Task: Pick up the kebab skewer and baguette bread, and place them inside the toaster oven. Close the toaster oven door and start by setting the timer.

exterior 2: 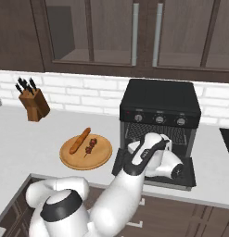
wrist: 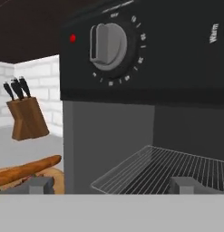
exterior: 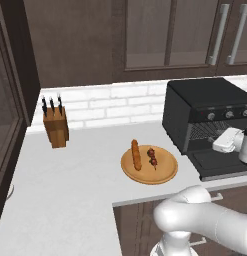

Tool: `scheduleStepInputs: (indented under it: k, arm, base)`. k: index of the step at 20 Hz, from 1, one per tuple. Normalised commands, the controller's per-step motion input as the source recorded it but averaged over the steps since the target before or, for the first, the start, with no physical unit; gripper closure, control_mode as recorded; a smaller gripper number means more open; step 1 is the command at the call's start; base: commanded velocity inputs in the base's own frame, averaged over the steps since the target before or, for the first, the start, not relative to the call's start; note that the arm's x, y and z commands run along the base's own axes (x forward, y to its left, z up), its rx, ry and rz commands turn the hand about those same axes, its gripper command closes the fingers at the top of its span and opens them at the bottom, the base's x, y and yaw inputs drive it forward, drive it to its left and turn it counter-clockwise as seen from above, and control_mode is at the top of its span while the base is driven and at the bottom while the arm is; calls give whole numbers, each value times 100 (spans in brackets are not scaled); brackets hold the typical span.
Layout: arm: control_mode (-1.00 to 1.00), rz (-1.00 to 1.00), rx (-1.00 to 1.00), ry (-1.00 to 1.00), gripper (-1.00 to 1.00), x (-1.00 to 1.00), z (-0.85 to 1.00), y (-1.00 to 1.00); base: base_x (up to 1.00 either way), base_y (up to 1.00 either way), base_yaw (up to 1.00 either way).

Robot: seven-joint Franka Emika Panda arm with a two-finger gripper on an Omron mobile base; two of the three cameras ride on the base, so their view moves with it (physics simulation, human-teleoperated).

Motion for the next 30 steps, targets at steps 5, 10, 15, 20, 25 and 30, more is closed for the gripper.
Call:
scheduleStepInputs:
  k: [5,10,15,20,25,30]
  arm:
    - [-100,-6,2,0,-100,31,-15,-7]
    - [-100,-6,1,0,-100,34,-5,-6]
    - [-100,-5,0,0,-100,22,-8,-12]
    - [-100,-5,0,0,-100,4,-27,-5]
    - [-100,-4,0,0,-100,16,-17,0]
    - [-100,-4,0,0,-100,31,-1,-2]
  base:
    - [0,0,0]
    - [0,0,0]
    - [0,0,0]
    - [0,0,0]
    - [0,0,0]
    - [0,0,0]
